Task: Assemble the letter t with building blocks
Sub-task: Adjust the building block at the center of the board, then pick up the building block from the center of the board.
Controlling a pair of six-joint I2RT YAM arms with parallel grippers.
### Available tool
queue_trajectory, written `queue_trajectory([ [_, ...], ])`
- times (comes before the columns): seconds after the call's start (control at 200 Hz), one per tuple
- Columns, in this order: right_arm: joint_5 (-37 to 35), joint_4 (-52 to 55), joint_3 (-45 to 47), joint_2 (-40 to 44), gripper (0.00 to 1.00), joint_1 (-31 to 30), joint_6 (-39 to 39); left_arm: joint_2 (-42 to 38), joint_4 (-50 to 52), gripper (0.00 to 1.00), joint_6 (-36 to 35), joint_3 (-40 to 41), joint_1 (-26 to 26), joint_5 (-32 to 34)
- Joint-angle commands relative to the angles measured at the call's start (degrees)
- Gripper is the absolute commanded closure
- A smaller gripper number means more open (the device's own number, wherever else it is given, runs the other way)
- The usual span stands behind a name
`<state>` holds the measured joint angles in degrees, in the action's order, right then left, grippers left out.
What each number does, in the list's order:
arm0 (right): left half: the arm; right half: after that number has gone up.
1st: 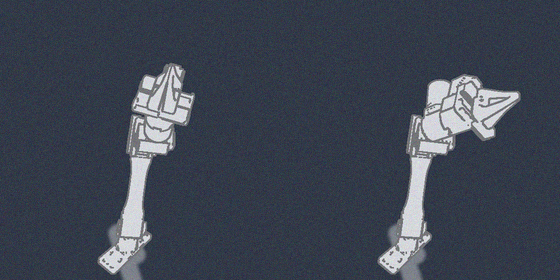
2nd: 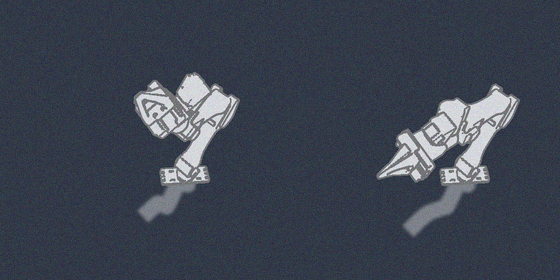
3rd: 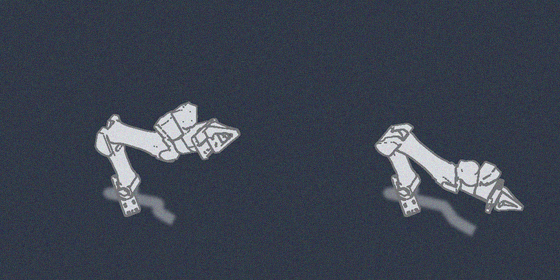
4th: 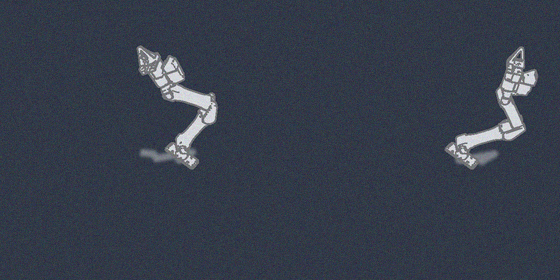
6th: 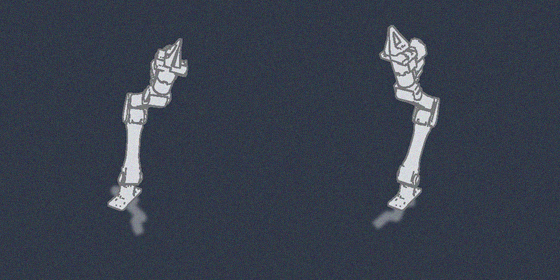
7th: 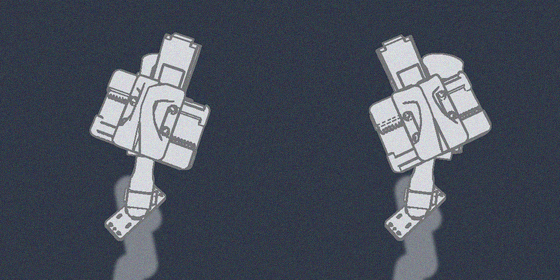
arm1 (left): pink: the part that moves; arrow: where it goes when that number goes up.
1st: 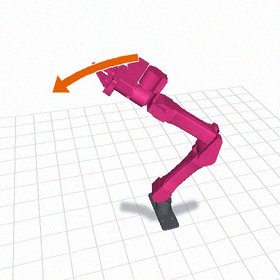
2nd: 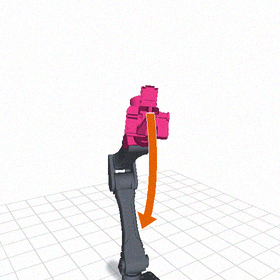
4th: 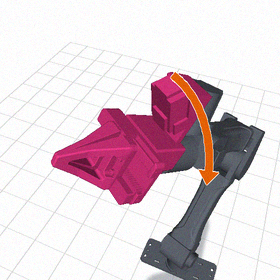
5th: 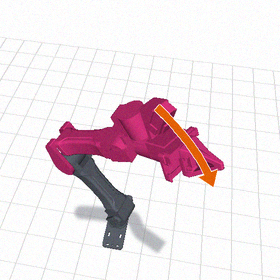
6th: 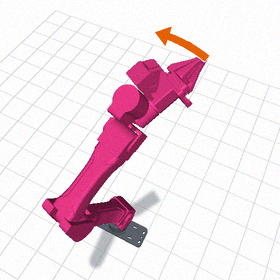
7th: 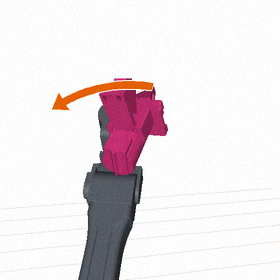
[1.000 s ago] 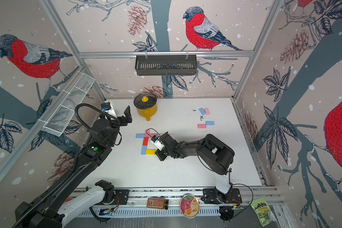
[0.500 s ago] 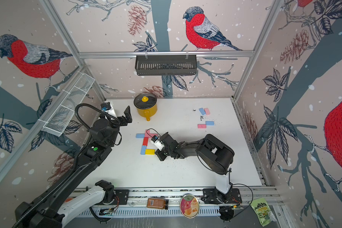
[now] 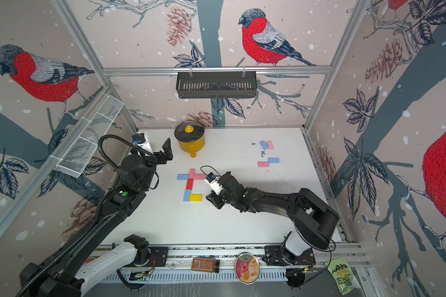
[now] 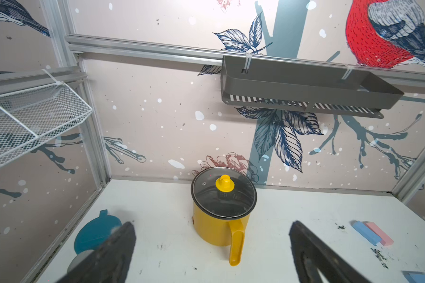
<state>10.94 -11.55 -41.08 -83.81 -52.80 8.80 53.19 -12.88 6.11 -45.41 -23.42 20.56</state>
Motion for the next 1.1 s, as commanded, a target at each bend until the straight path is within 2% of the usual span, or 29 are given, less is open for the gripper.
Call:
queue_trajectory([
  [0.0, -7.0, 3.1, 1.6, 8.0, 0.45, 0.4, -1.0, -0.5, -1.6, 0.03, -1.8, 0.1, 0.0, -5.8],
  [0.095, -12.3, 6.9, 2.9, 17.8, 0.34, 2.1, -0.9, -0.8, -3.3, 0.03, -3.6, 0.7, -0.1, -13.3],
  [0.16, -12.9, 9.8, 3.7, 24.2, 0.25, 5.4, 0.1, -0.6, -4.7, 0.03, -3.3, 1.3, -0.1, -16.6],
  [0.2, -12.7, 11.4, 4.0, 28.0, 0.16, 7.9, 1.0, -0.5, -5.2, 0.03, -3.3, 1.3, 0.0, -18.4],
  [0.215, -12.6, 12.0, 4.1, 29.4, 0.04, 8.9, 1.2, -0.3, -5.2, 0.03, -3.3, 1.2, -0.1, -19.0],
  [0.23, -12.4, 12.5, 4.2, 30.7, 0.00, 9.9, 1.3, -0.3, -5.4, 0.03, -3.4, 1.2, -0.1, -19.5],
  [0.385, -10.7, 15.7, 6.1, 44.2, 0.00, 17.7, 0.8, 1.4, -7.4, 0.02, -3.8, 0.1, -0.7, -23.1],
  [0.525, -12.7, 19.7, 6.2, 50.3, 0.00, 23.0, 4.2, 4.5, -7.7, 0.02, -4.7, -4.0, -2.2, -25.2],
  [0.66, -11.0, 26.3, 3.6, 48.8, 0.00, 27.6, 6.1, 9.0, -6.5, 0.02, -7.8, -8.8, -5.4, -24.0],
  [0.8, -17.4, 37.7, -1.2, 40.8, 0.00, 31.6, 11.2, 12.6, -5.1, 0.02, -10.0, -11.4, -9.3, -23.3],
  [0.89, -9.6, 40.4, -2.7, 35.3, 0.00, 36.4, 12.9, 12.8, -5.4, 0.02, -9.3, -10.2, -9.9, -24.4],
  [0.981, -8.4, 41.5, -2.5, 31.2, 0.00, 41.5, 14.6, 11.3, -4.8, 0.02, -8.9, -8.5, -10.0, -24.1],
  [1.096, -2.4, 41.5, -1.2, 28.6, 0.00, 49.1, 13.9, 8.8, -4.9, 0.02, -9.4, -5.6, -10.1, -22.3],
])
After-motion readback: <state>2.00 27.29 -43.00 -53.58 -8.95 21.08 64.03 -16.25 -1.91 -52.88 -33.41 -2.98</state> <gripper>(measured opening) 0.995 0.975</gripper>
